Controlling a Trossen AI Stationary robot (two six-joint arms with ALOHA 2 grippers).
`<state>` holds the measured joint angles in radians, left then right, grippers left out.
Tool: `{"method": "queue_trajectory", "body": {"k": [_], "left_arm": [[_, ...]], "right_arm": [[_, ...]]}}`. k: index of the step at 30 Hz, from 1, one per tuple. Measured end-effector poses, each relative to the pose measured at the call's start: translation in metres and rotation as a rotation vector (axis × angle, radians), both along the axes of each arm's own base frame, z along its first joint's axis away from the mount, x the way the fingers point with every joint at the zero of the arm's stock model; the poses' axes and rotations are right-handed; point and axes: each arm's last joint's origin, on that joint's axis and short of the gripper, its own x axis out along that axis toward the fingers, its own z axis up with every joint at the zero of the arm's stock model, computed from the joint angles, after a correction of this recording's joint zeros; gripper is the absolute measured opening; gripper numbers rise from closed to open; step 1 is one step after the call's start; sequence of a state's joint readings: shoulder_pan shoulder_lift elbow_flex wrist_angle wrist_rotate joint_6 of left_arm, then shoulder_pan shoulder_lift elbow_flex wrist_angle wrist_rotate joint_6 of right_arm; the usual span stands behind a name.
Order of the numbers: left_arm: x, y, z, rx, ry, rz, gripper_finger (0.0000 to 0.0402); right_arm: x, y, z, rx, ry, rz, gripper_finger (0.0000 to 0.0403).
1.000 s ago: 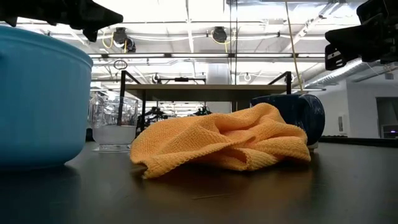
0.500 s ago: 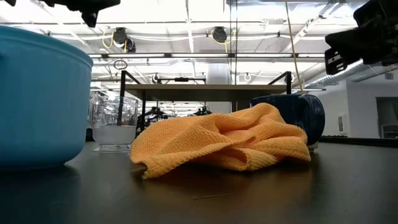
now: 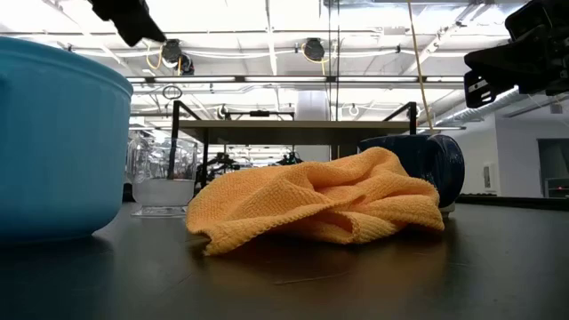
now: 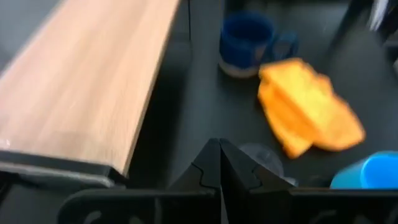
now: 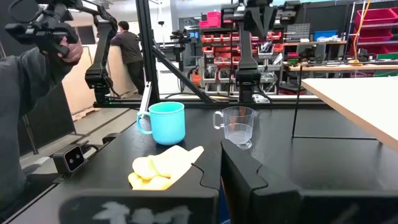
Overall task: Stack small to large cups/mugs on shelf
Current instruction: Put the transparent mug on the shelf
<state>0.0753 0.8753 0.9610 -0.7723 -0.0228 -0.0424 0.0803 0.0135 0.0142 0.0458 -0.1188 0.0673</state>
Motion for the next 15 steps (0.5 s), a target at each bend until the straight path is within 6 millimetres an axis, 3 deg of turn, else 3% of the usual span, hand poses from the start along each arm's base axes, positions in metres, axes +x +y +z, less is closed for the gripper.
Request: {"method": "queue_trajectory", "body": {"k": [15], "left_arm": [[0.067,0.024,-0.036,-0.041,0.293,-0.159,0.0000]], "right_arm": [[0.000,0.000,0.000,0.002,0.006,0.000,0.0000]]}}
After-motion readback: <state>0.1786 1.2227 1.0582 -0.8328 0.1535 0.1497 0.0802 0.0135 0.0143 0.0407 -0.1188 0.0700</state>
